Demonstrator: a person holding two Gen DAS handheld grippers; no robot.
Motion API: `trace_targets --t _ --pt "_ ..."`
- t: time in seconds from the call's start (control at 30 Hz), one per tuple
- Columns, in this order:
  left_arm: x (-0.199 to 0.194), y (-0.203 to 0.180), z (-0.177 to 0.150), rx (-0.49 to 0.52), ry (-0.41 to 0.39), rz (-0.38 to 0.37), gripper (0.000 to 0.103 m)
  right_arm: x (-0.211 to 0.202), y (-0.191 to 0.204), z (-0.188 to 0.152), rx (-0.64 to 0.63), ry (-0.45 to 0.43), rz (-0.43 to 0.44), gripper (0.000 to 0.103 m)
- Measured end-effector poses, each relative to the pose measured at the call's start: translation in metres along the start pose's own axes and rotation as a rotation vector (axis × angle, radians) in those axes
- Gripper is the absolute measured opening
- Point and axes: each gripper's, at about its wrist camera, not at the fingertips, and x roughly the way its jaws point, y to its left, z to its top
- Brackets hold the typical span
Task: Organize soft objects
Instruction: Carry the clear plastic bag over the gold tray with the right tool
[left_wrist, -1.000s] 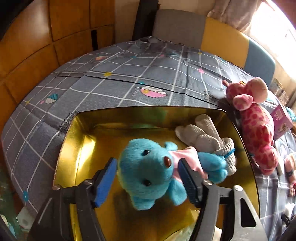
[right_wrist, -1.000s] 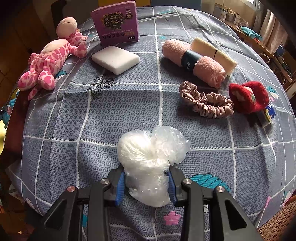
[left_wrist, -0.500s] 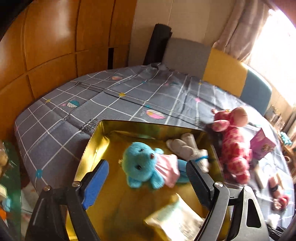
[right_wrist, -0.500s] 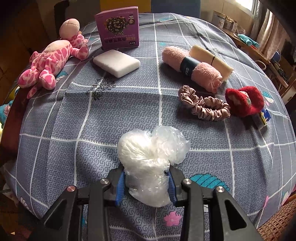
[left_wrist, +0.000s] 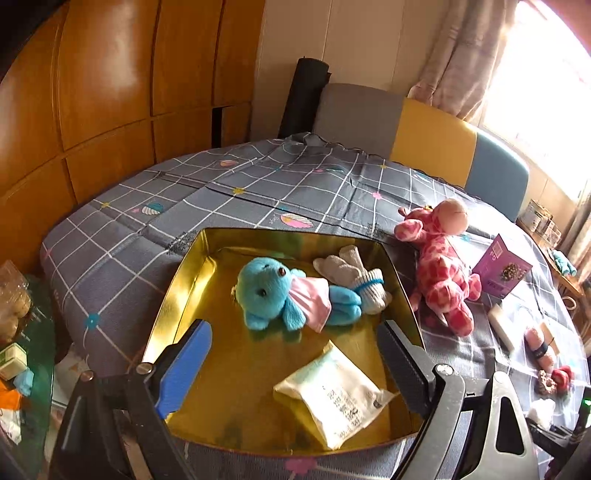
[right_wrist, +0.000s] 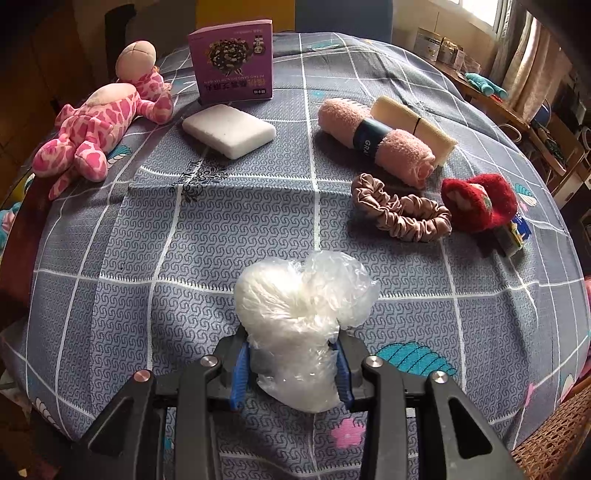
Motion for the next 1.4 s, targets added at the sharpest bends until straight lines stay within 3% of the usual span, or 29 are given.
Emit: trace_targets --t 0.2,0.4,0.6,0.83,1.07,1.4 --pt "-0.001 0.002 -0.014 0.003 0.023 -0.002 0.092 -0.007 0.005 0.003 -0.003 -0.006 -0.01 0.036" --pt "0.004 0.006 -0.021 -0.008 0.049 0.011 0.092 -0.037 0.027 0.019 -0.062 -0.1 0.013 0.036" --pt "0.003 0.007 -0.023 0.002 0.036 0.022 0.092 -0.067 0.088 0.044 -0.207 -0.17 0.182 0.036" --pt "0.001 0.013 -0.02 -0.01 0.032 0.002 0.092 -0.082 0.191 0.066 -0.383 -0.182 0.404 0.036" --pt "0.004 0.02 -0.021 -0.032 0.041 -0.006 0.092 -0.08 0.27 0.065 -0.515 -0.172 0.461 0.036" --pt "0.007 0.027 -0.019 -0.042 0.04 -0.001 0.092 -0.049 0.315 0.075 -0.508 -0.111 0.5 0.036"
